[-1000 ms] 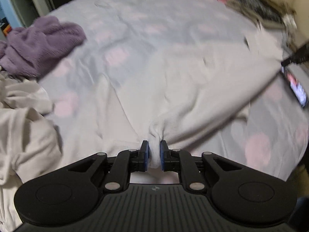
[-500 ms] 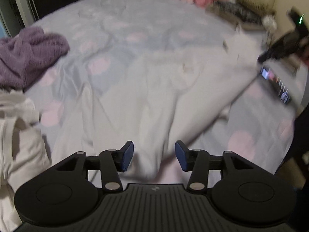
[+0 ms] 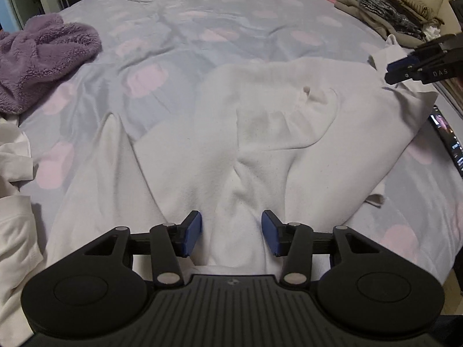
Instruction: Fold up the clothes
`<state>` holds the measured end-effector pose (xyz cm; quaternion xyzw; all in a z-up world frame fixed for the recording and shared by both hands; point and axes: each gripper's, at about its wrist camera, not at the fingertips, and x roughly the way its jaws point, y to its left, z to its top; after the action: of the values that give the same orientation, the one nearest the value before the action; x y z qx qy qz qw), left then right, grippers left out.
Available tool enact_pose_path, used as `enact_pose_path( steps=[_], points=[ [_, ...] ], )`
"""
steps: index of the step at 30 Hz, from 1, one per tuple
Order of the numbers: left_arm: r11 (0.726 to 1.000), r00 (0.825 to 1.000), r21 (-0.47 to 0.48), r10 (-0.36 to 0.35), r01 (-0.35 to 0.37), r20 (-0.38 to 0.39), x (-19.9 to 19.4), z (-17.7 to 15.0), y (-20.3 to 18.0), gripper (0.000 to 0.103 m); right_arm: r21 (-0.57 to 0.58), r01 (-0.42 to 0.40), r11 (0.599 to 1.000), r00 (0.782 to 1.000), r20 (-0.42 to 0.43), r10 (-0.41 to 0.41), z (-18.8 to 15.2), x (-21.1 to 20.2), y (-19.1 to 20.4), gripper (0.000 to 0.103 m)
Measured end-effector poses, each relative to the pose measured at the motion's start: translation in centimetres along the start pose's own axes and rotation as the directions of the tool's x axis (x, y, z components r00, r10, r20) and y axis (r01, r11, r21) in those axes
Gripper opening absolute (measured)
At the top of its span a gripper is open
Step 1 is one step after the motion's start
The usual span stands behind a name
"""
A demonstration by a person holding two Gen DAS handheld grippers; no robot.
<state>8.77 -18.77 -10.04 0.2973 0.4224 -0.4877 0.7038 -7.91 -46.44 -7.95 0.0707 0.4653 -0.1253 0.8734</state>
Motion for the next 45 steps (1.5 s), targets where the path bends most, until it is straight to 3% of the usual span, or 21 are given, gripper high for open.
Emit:
enact_pose_path(
  steps=[2,7,8,11,12,14,15,22,26,34,36,38,39,40,45],
  points=[
    [1.0,1.0,0.016,0.005,-0.005,0.009,0.1,-0.2,-0.2,0.045,-0.01,-0.009,1.0,1.0,-0.004,0.009,0.2,0.9,0.1,0.047],
    [1.0,1.0,-0.018,-0.007,0.007,0.023,0.2,-0.4,0.0,0.045,-0.012,-0.018,1.0,0.997,-0.081,0.017,-0.5,3.5,0.0,0.048],
    [1.0,1.0,-0.018,-0.006,0.006,0.026,0.2,-0.5,-0.1,0.041,-0.008,-0.027,1.0,0.995,-0.096,0.026,-0.9,3.9,0.0,0.048],
    [1.0,0.999,0.011,0.014,-0.014,0.029,0.0,-0.4,-0.9,0.03,-0.034,-0.044,0.998,0.995,-0.09,0.041,-1.6,3.9,0.3,0.039],
    [0.999,0.999,0.023,0.027,-0.027,0.029,0.0,-0.4,-1.2,0.027,-0.044,-0.058,0.997,0.994,-0.095,0.053,-1.6,3.8,0.6,0.023],
    [0.998,0.998,0.024,0.052,-0.052,0.032,-0.3,-0.4,-1.4,0.015,-0.079,-0.051,0.996,0.995,-0.093,0.044,-1.5,3.3,1.1,0.017],
    [0.998,0.998,0.015,0.06,-0.061,0.035,-0.5,-0.3,-1.4,0.015,-0.106,-0.04,0.994,0.996,-0.088,0.03,-1.5,3.0,1.4,0.013],
    [0.995,0.992,-0.05,0.086,-0.081,0.091,-3.5,0.2,-0.7,0.01,-0.097,-0.045,0.994,0.998,-0.051,0.04,-0.7,0.0,0.7,0.011],
    [0.996,0.992,-0.048,0.08,-0.076,0.101,-4.7,0.2,-1.2,0.003,-0.137,-0.076,0.988,0.992,-0.109,0.061,-1.0,-1.1,1.2,0.01],
    [0.999,0.999,-0.004,0.033,-0.032,0.02,-3.2,-1.2,-1.4,0.006,-0.24,-0.138,0.961,0.965,-0.252,0.076,-3.3,-1.2,3.0,0.011],
    [1.0,1.0,-0.011,0.024,-0.023,0.019,-3.1,-1.4,-1.1,0.016,-0.272,-0.114,0.956,0.973,-0.225,0.052,-3.4,-1.2,3.3,0.013],
    [0.999,0.999,-0.022,0.033,-0.032,0.021,-2.9,-1.6,-0.8,0.03,-0.268,-0.103,0.958,0.981,-0.185,0.054,-3.0,-1.4,3.3,0.022],
    [0.999,0.999,-0.027,0.037,-0.036,0.021,-2.7,-1.6,-0.7,0.032,-0.256,-0.103,0.961,0.984,-0.167,0.061,-2.8,-1.5,3.3,0.032],
    [0.999,0.999,-0.031,0.031,-0.03,0.02,-2.4,-1.6,-0.6,0.034,-0.246,-0.104,0.964,0.986,-0.152,0.067,-2.5,-1.4,3.3,0.034],
    [0.999,1.0,-0.044,0.003,-0.004,-0.013,-1.3,-1.5,-0.3,0.036,-0.21,-0.111,0.971,0.99,-0.11,0.089,-1.5,0.0,3.4,0.035]
  ],
)
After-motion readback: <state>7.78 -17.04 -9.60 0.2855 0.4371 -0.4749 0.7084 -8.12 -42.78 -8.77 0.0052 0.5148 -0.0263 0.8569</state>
